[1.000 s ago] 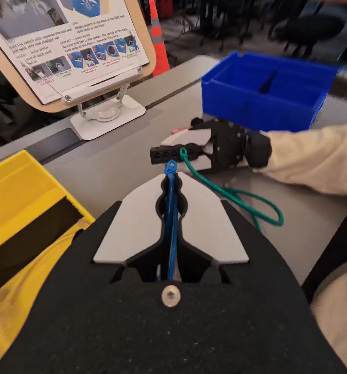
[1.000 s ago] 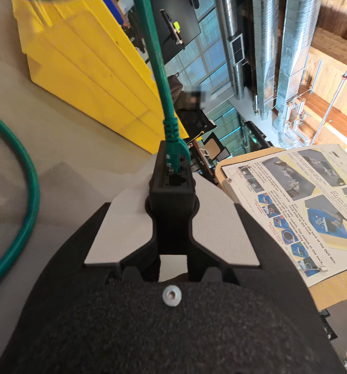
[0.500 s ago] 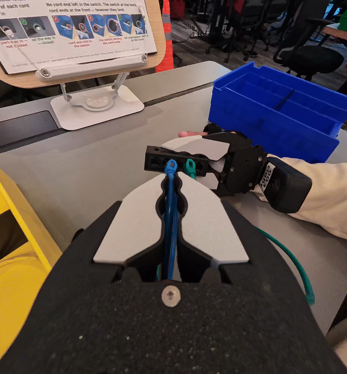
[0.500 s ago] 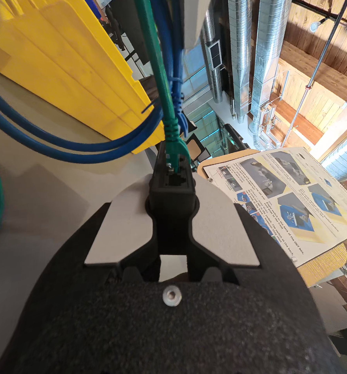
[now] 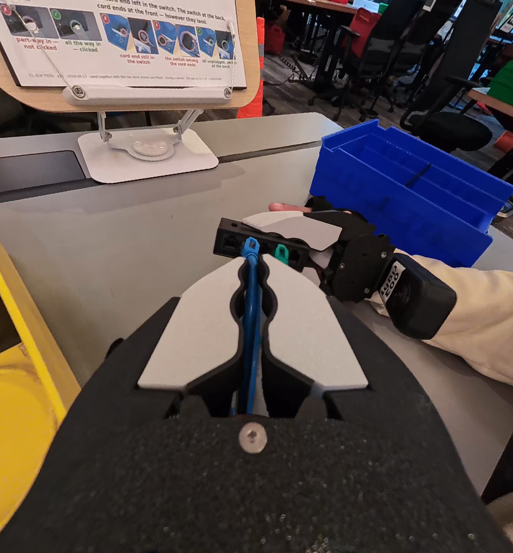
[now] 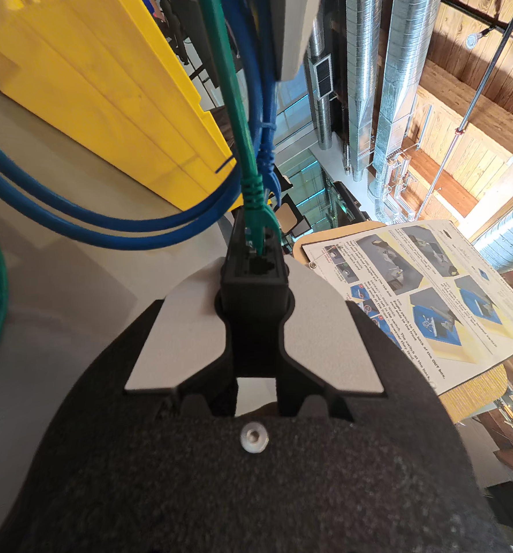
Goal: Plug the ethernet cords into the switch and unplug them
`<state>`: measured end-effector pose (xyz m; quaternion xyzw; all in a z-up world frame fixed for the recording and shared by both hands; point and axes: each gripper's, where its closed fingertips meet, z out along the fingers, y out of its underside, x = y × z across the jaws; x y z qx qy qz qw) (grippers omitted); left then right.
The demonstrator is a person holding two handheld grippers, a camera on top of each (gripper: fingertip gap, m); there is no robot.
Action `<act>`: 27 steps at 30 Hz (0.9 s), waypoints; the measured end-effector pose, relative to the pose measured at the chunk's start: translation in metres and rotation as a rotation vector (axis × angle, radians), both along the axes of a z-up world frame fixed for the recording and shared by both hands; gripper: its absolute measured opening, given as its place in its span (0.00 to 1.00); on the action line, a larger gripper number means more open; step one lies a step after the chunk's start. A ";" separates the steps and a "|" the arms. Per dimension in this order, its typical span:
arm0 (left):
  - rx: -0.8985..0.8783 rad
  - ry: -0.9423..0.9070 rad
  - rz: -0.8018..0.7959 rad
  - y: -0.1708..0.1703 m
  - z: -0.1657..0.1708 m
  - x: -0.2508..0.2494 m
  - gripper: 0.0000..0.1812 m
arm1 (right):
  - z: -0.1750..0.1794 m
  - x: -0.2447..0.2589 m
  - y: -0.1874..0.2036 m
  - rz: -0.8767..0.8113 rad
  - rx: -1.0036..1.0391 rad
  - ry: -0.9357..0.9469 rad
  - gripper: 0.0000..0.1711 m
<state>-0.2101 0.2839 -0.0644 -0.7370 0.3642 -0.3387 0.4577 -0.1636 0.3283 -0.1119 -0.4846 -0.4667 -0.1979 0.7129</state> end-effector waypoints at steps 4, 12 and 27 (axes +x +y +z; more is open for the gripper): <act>0.050 0.021 0.007 -0.004 -0.001 0.003 0.03 | -0.001 0.001 0.001 -0.008 -0.005 -0.005 0.17; -0.123 -0.160 -0.022 0.001 0.004 -0.003 0.03 | 0.004 -0.001 -0.003 0.001 0.024 -0.004 0.17; -0.113 -0.204 -0.024 0.006 0.004 -0.003 0.03 | 0.005 0.001 0.000 0.002 0.007 0.024 0.17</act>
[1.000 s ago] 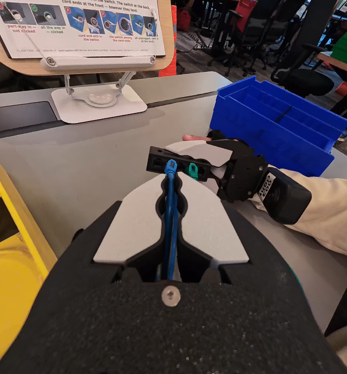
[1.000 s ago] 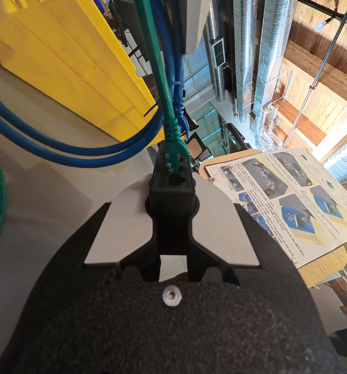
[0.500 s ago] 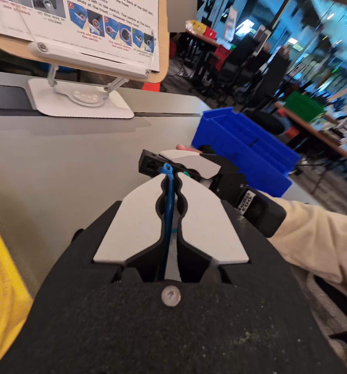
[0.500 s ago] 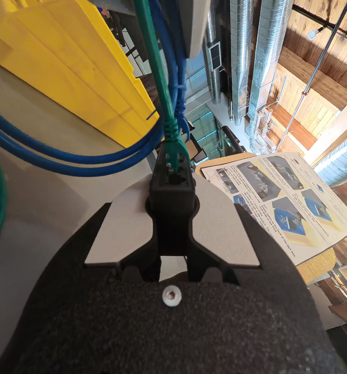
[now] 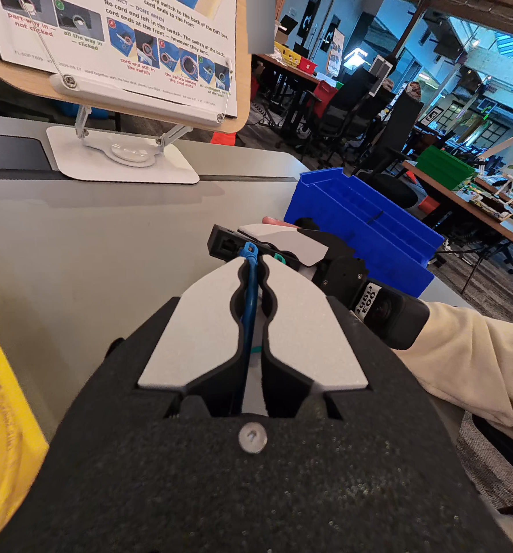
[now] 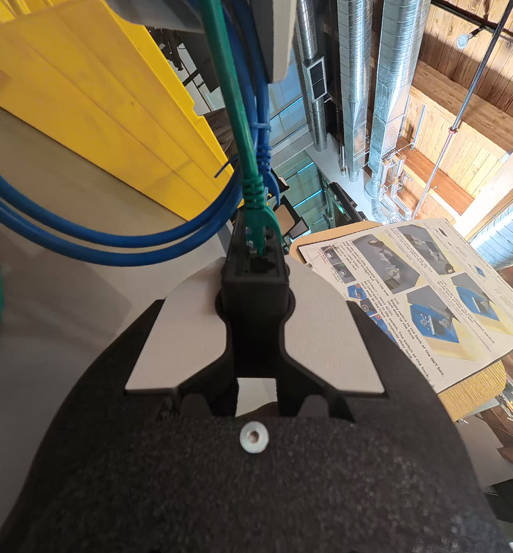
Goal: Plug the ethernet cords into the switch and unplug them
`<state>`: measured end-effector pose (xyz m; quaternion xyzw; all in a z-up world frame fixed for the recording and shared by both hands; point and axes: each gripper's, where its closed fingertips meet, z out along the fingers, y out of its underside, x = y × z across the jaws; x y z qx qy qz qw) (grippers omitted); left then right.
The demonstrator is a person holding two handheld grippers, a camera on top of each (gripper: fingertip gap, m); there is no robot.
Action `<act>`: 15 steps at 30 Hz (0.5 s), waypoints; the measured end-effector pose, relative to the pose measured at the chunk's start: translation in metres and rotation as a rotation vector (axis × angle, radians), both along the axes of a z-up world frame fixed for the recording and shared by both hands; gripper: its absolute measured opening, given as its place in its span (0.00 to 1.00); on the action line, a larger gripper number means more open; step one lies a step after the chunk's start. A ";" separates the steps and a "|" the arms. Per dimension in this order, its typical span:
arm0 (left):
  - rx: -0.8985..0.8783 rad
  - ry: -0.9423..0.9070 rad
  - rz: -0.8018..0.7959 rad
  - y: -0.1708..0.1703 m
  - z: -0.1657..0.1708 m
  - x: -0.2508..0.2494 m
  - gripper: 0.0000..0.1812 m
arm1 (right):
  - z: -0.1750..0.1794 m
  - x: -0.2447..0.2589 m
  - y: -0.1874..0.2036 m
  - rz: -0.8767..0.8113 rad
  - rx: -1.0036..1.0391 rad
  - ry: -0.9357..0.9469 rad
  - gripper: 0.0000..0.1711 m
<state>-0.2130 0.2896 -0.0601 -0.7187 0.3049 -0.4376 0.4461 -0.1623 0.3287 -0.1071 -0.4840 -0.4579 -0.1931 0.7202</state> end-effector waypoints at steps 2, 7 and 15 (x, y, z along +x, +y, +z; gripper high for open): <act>-0.005 -0.005 0.005 0.001 0.000 -0.001 0.03 | -0.001 0.000 0.000 0.001 0.000 -0.003 0.17; -0.004 -0.005 0.004 0.001 0.000 -0.001 0.03 | 0.000 0.000 0.000 -0.006 0.003 -0.007 0.18; 0.020 0.016 -0.021 -0.002 -0.001 0.004 0.03 | 0.000 0.002 0.001 -0.022 0.010 -0.014 0.17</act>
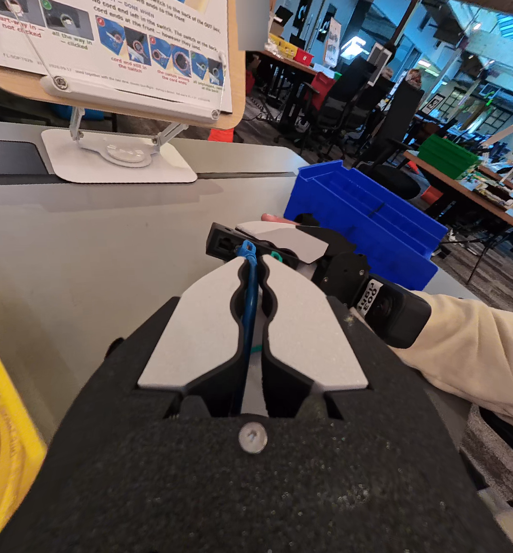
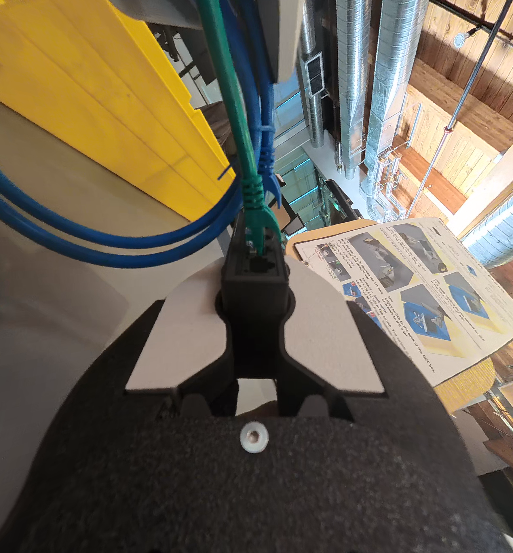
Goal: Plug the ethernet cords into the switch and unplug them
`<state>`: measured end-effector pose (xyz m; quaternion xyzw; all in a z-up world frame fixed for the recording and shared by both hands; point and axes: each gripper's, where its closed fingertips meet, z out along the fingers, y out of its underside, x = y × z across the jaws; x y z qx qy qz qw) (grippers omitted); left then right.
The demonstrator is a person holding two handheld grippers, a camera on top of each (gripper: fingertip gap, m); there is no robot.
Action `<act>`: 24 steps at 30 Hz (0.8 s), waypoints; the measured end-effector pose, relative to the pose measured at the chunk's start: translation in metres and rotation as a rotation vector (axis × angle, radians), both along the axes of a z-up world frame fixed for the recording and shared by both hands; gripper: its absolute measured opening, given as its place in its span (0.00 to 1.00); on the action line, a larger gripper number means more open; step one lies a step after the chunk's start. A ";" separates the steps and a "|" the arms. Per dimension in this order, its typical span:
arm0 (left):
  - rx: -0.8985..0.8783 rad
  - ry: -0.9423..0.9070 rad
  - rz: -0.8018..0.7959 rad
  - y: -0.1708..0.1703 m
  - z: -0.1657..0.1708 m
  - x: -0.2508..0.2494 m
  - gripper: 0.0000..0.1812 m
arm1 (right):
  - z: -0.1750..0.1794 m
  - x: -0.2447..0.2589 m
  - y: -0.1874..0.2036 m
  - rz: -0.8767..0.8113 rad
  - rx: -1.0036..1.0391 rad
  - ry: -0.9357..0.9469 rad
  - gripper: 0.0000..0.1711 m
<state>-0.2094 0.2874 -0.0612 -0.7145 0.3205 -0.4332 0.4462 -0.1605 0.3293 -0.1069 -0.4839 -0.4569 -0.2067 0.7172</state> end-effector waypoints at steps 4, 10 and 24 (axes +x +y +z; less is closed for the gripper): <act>0.034 0.060 -0.005 0.001 -0.005 -0.001 0.03 | -0.003 -0.001 0.001 -0.001 -0.019 0.006 0.17; 0.104 0.239 -0.101 -0.006 -0.014 0.007 0.03 | 0.000 0.005 0.003 -0.007 -0.029 0.036 0.17; 0.157 0.557 -0.136 0.005 -0.042 0.005 0.08 | -0.002 -0.005 -0.001 0.025 -0.038 0.027 0.17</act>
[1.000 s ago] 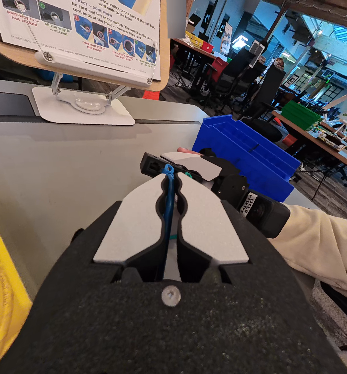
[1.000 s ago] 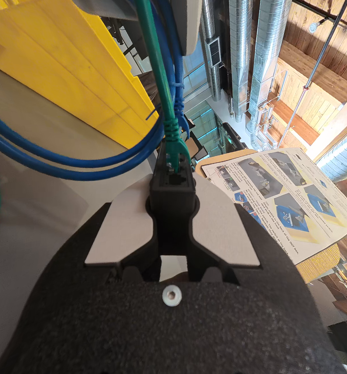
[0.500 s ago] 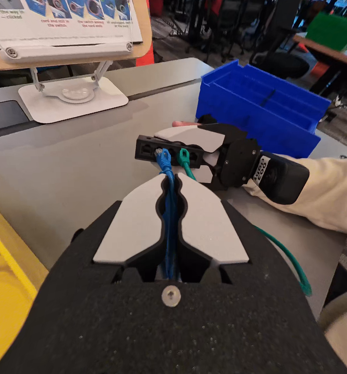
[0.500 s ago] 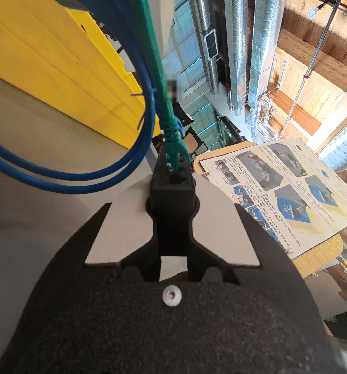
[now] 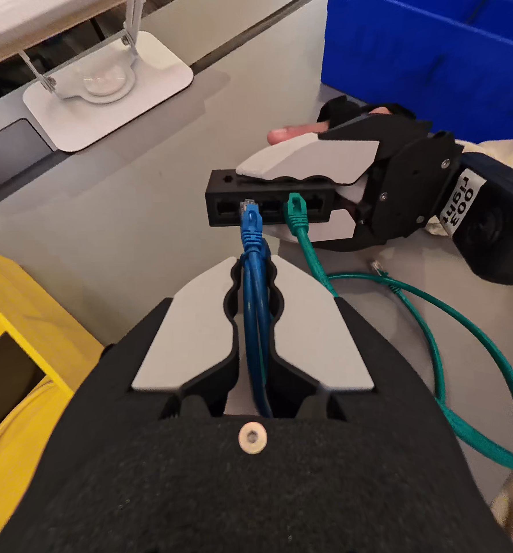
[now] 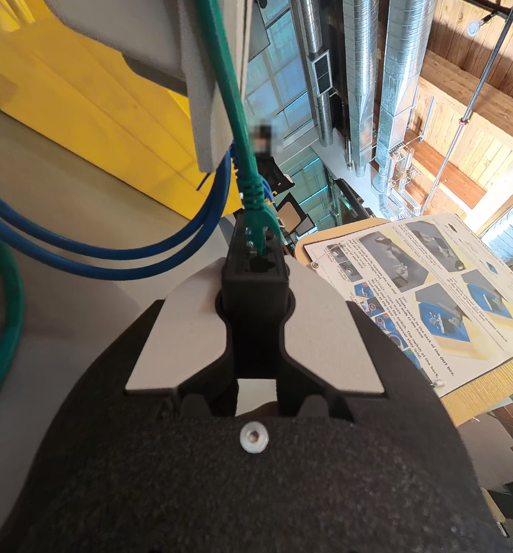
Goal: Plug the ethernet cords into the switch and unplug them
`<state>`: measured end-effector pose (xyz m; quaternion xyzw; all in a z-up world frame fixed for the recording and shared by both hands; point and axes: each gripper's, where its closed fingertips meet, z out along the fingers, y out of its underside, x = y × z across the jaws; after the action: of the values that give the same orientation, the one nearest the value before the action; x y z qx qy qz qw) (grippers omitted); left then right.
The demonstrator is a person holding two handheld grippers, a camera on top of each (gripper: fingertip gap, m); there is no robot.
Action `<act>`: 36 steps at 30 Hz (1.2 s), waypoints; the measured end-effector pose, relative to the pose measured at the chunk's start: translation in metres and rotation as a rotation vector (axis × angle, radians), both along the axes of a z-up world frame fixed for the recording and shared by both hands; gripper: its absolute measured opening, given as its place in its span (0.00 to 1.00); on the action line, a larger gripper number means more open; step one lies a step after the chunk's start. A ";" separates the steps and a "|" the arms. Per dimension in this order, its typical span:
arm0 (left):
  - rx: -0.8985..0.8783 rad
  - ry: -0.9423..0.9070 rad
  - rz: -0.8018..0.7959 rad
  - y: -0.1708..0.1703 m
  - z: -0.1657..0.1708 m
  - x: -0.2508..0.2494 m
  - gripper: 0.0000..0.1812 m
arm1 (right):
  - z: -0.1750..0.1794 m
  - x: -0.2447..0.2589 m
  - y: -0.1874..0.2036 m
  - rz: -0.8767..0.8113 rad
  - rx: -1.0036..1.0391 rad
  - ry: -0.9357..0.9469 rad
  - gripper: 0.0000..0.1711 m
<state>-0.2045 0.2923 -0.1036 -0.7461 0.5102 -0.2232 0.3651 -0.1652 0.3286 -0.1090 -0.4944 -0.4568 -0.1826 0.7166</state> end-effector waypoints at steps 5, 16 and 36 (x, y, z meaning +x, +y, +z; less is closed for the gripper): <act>0.099 0.032 -0.008 0.002 0.003 0.001 0.08 | -0.009 -0.004 0.001 0.004 -0.014 -0.052 0.18; 0.067 0.080 -0.026 0.005 -0.001 -0.009 0.07 | -0.007 -0.003 0.002 -0.004 -0.007 -0.046 0.17; 0.171 0.178 -0.129 -0.009 0.034 0.003 0.07 | 0.046 0.002 -0.015 -0.046 0.206 -0.135 0.17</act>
<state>-0.2013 0.2831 -0.0700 -0.6948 0.6045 -0.1350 0.3655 -0.1636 0.3133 -0.0633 -0.4151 -0.4712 -0.2778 0.7270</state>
